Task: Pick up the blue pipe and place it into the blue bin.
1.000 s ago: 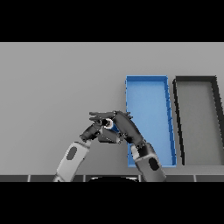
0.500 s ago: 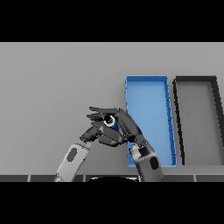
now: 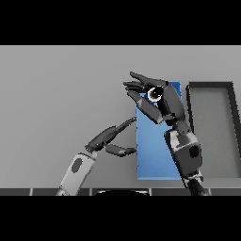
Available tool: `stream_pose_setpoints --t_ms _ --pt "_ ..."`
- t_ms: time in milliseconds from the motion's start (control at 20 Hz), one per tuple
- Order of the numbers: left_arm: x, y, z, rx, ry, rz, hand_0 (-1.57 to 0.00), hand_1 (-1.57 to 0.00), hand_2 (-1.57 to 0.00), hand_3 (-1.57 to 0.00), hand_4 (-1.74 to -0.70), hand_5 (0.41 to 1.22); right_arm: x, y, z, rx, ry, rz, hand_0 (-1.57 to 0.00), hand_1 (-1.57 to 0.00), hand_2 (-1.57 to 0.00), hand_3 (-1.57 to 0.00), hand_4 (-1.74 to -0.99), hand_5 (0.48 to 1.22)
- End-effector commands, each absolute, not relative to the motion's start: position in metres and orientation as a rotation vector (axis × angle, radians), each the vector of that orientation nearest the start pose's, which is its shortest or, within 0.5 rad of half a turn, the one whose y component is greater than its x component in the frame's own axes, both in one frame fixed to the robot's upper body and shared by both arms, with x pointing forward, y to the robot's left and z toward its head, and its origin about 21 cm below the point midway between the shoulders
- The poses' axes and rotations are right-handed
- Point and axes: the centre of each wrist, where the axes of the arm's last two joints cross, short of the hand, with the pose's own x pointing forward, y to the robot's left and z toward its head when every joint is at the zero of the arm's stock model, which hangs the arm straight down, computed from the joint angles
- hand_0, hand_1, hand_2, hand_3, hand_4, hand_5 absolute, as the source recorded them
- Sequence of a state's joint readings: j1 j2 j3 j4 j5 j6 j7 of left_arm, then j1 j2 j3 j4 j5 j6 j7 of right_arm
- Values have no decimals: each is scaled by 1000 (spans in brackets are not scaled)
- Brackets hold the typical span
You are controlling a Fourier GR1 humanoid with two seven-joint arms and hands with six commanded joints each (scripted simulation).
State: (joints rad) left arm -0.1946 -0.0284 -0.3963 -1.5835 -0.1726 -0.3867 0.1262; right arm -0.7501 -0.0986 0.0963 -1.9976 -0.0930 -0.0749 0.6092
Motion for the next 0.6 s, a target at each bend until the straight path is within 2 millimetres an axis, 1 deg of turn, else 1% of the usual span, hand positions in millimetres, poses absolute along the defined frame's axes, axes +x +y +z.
stream_pose_setpoints --t_ms 0,50,150,250,300,350,450,500,550 --pt "261 107 45 -444 -1545 -868 -1 -1 -1 0 -898 430 266 -152 290 224 -2050 321 -1571 -1571 -1571 -1571 -1741 1221" --pt "262 109 45 -438 -1553 -879 0 0 0 0 -892 428 271 -161 298 189 -2050 293 -1571 -1571 -1571 -1571 -1741 1221" --pt "262 109 51 -440 -1561 -876 0 0 0 0 -890 421 276 -188 310 109 -2033 218 -1571 -1571 -1571 -1571 -1741 1221" --pt "263 113 47 -432 -1552 -874 0 0 0 1 -886 412 272 -210 312 39 -2008 181 -1571 -1571 -1571 -1571 -1741 1221" --pt "261 113 46 -429 -1559 -881 1 1 1 1 -882 411 270 -225 306 -13 -1975 156 -1571 -1571 -1571 -1571 -1741 1221" --pt "262 110 47 -426 -1563 -884 1 1 1 1 -877 412 265 -235 301 -44 -1944 145 -1571 -1571 -1571 -1571 -1741 1221" --pt "263 112 49 -417 -1572 -889 1 1 1 1 -871 415 260 -246 284 -56 -1873 87 -1571 -1571 -1571 -1571 -1741 1221" --pt "263 114 48 -416 -1573 -886 1 1 1 1 -869 418 254 -252 276 -63 -1847 60 -1571 -1571 -1571 -1571 -1741 1221" --pt "261 112 49 -424 -1580 -891 1 1 1 1 -867 419 248 -256 265 -64 -1811 35 -1571 -1571 -1571 -1571 -1741 1221"
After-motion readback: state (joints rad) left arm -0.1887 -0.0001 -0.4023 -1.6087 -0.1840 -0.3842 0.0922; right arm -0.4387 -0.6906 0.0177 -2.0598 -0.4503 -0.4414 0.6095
